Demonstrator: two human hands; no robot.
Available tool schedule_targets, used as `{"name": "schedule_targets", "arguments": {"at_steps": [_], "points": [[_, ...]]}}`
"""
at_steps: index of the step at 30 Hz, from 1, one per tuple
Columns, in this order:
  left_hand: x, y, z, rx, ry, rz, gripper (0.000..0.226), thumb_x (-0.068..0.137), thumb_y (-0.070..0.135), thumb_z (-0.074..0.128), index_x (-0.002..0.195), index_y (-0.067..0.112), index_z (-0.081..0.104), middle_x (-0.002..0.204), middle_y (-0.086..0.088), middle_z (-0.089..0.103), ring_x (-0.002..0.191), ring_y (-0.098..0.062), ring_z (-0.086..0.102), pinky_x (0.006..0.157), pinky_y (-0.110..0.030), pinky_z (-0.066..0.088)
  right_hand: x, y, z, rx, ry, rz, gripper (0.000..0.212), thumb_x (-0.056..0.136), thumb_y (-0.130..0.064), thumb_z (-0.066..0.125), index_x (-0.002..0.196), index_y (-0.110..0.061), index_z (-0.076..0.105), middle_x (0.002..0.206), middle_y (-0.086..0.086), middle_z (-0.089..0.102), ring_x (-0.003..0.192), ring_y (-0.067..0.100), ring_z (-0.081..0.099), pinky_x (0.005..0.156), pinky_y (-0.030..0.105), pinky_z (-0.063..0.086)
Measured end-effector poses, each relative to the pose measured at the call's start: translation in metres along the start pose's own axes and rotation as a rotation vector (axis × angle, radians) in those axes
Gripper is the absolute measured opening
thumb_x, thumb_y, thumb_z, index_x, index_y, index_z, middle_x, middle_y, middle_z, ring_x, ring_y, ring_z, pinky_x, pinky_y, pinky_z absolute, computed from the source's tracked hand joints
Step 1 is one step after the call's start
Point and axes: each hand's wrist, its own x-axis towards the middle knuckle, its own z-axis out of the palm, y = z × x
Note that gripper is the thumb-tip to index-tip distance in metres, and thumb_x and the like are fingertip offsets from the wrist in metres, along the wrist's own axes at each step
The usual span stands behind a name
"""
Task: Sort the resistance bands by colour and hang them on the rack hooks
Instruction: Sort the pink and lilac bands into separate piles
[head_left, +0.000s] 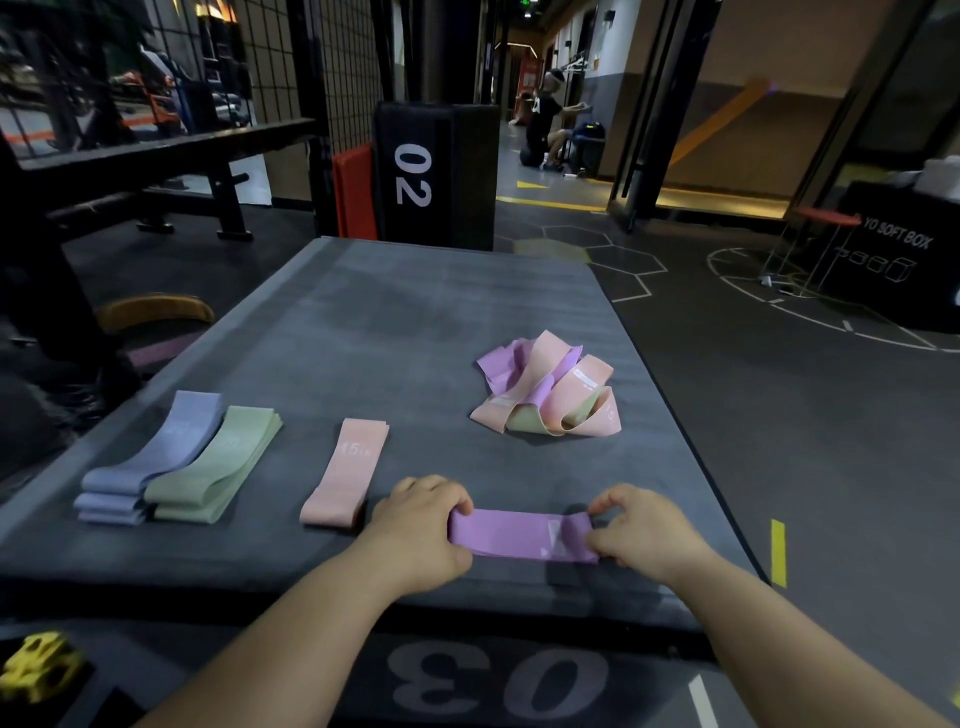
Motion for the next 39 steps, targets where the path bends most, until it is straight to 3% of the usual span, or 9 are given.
{"name": "schedule_targets", "arguments": {"at_steps": [6, 10, 15, 21, 25, 27, 31, 34, 39], "points": [[0.003, 0.0, 0.004, -0.041, 0.05, -0.042, 0.029, 0.085, 0.05, 0.057, 0.109, 0.033, 0.055, 0.119, 0.015, 0.048, 0.116, -0.012, 0.04, 0.1, -0.028, 0.036, -0.001, -0.002, -0.001, -0.037, -0.001, -0.042, 0.025, 0.072, -0.021, 0.071, 0.093, -0.03, 0.062, 0.072, -0.008, 0.069, 0.072, 0.01, 0.064, 0.065, 0.024, 0.049], [0.004, -0.001, 0.006, -0.026, 0.093, -0.052, 0.02, 0.09, 0.039, 0.057, 0.109, 0.032, 0.057, 0.12, 0.012, 0.048, 0.117, -0.015, 0.041, 0.099, -0.027, 0.037, 0.0, -0.003, -0.001, -0.06, 0.004, -0.072, 0.024, 0.073, -0.018, 0.071, 0.095, -0.026, 0.065, 0.075, -0.009, 0.068, 0.076, 0.01, 0.063, 0.067, 0.022, 0.048], [0.004, 0.002, 0.005, -0.023, 0.141, -0.111, 0.031, 0.085, 0.036, 0.064, 0.11, 0.031, 0.048, 0.116, 0.011, 0.053, 0.111, -0.017, 0.045, 0.092, -0.032, 0.042, 0.0, -0.002, -0.001, -0.063, 0.009, -0.077, 0.018, 0.073, -0.019, 0.075, 0.081, -0.029, 0.061, 0.078, -0.01, 0.066, 0.078, 0.011, 0.064, 0.072, 0.027, 0.051], [0.006, 0.003, 0.003, -0.026, 0.1, -0.253, 0.04, 0.081, 0.043, 0.065, 0.114, 0.027, 0.047, 0.11, 0.009, 0.061, 0.107, -0.018, 0.054, 0.088, -0.034, 0.046, 0.001, -0.003, 0.0, 0.024, 0.007, -0.102, 0.025, 0.073, -0.012, 0.075, 0.083, -0.026, 0.057, 0.073, -0.009, 0.066, 0.071, 0.01, 0.061, 0.06, 0.021, 0.044], [0.006, 0.006, 0.002, -0.042, 0.073, -0.28, 0.032, 0.082, 0.039, 0.066, 0.109, 0.027, 0.054, 0.105, 0.01, 0.064, 0.103, -0.015, 0.058, 0.086, -0.031, 0.047, 0.003, -0.002, -0.002, 0.061, -0.024, -0.089, 0.03, 0.074, -0.009, 0.076, 0.1, -0.023, 0.067, 0.076, -0.011, 0.066, 0.08, 0.01, 0.063, 0.075, 0.022, 0.048], [0.007, 0.008, 0.0, -0.052, 0.07, -0.293, 0.027, 0.081, 0.037, 0.066, 0.104, 0.026, 0.057, 0.102, 0.01, 0.065, 0.1, -0.015, 0.059, 0.084, -0.03, 0.048, 0.003, -0.002, -0.002, 0.065, -0.011, -0.086, 0.025, 0.073, -0.01, 0.077, 0.096, -0.019, 0.072, 0.077, -0.011, 0.066, 0.083, 0.011, 0.065, 0.078, 0.023, 0.049], [0.007, 0.011, -0.005, -0.064, 0.041, -0.29, 0.018, 0.08, 0.032, 0.067, 0.095, 0.021, 0.065, 0.094, 0.006, 0.069, 0.094, -0.016, 0.063, 0.081, -0.029, 0.052, 0.002, -0.002, -0.003, 0.124, -0.003, -0.084, 0.018, 0.073, -0.011, 0.077, 0.071, -0.027, 0.069, 0.071, -0.008, 0.068, 0.073, 0.01, 0.062, 0.066, 0.021, 0.047], [0.007, 0.012, -0.003, -0.154, 0.073, -0.263, 0.008, 0.079, 0.026, 0.066, 0.082, 0.025, 0.058, 0.087, 0.009, 0.065, 0.087, -0.015, 0.061, 0.07, -0.025, 0.047, 0.002, -0.002, -0.005, 0.209, 0.018, -0.075, 0.012, 0.076, -0.01, 0.071, 0.075, -0.022, 0.071, 0.069, -0.005, 0.068, 0.066, 0.01, 0.059, 0.064, 0.022, 0.046], [0.008, 0.016, -0.003, -0.307, 0.146, -0.148, 0.019, 0.081, 0.029, 0.069, 0.074, 0.028, 0.051, 0.074, 0.01, 0.06, 0.065, -0.005, 0.052, 0.055, -0.019, 0.037, 0.002, -0.006, -0.014, 0.484, -0.028, -0.02, 0.016, 0.087, 0.001, 0.05, 0.084, -0.009, 0.063, 0.058, 0.003, 0.06, 0.049, 0.009, 0.054, 0.049, 0.02, 0.037]]}}
